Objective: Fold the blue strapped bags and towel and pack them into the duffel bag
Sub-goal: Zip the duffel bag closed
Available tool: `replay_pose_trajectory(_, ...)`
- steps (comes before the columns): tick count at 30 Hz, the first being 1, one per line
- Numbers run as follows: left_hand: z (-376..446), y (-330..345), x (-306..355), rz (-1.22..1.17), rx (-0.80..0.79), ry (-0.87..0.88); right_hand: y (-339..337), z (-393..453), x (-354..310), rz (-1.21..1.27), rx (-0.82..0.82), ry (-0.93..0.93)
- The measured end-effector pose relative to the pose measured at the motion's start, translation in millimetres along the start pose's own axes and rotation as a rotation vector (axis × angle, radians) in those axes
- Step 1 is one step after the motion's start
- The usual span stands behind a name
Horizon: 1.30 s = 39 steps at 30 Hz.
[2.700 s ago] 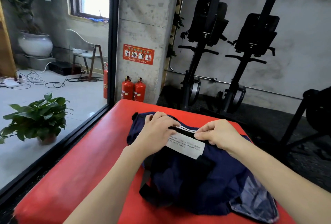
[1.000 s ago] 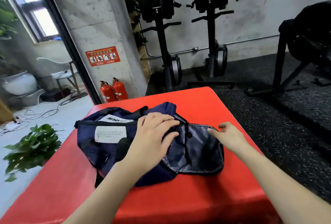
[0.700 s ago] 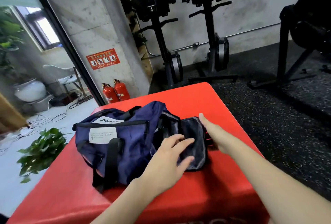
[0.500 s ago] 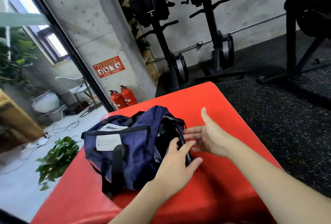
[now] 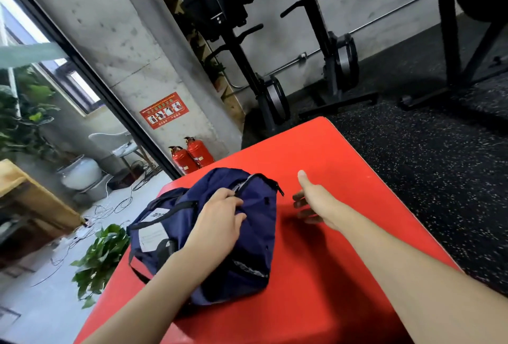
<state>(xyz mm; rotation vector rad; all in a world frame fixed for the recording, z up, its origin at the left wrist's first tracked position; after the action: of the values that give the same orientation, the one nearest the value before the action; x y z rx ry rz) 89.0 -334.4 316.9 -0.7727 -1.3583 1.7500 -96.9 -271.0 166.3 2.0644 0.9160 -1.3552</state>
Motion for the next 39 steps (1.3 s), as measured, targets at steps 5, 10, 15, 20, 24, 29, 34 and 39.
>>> replay_pose_trajectory(5, 4, -13, -22, -0.011, 0.043, -0.065, 23, 22, -8, -0.024, -0.027, -0.099)
replay_pose_trajectory(10, 10, -17, -35, -0.05, 0.055, -0.059, 46, 42, -14, 0.001, -0.039, -0.242)
replay_pose_trajectory(15, 10, -11, -39, -0.09, 0.006, -0.033, 35, 51, -10, 0.063, 0.112, -0.266)
replay_pose_trajectory(20, 9, -12, -36, -0.142, -0.013, 0.015, 32, 44, -21, 0.094, 0.149, -0.266)
replay_pose_trajectory(24, 6, -13, -34, -0.216, 0.002, 0.012, 43, 22, -55, 0.161, 0.132, -0.38)
replay_pose_trajectory(29, -1, -18, -32, -0.366, 0.033, -0.027, 65, -16, -89, 0.186, 0.055, -0.537)
replay_pose_trajectory(34, -1, -20, -43, -0.553, 0.074, -0.099, 78, -37, -107, 0.095, 0.055, -0.638)
replay_pose_trajectory(39, 6, -18, -58, -0.634, 0.099, -0.128, 89, -44, -106, 0.044, -0.032, -0.62)
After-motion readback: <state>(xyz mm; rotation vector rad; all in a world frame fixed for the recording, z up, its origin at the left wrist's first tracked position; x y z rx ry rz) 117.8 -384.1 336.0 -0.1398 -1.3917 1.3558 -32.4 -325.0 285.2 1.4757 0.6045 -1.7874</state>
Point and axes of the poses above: each hand's wrist, its own z-axis towards the middle knuckle, its own y-axis out of the palm, x = y × z, the point moved 6 cm from there along z, towards the middle knuckle, and after that the axes turned 1 degree about -z, right-handed, at the moved point
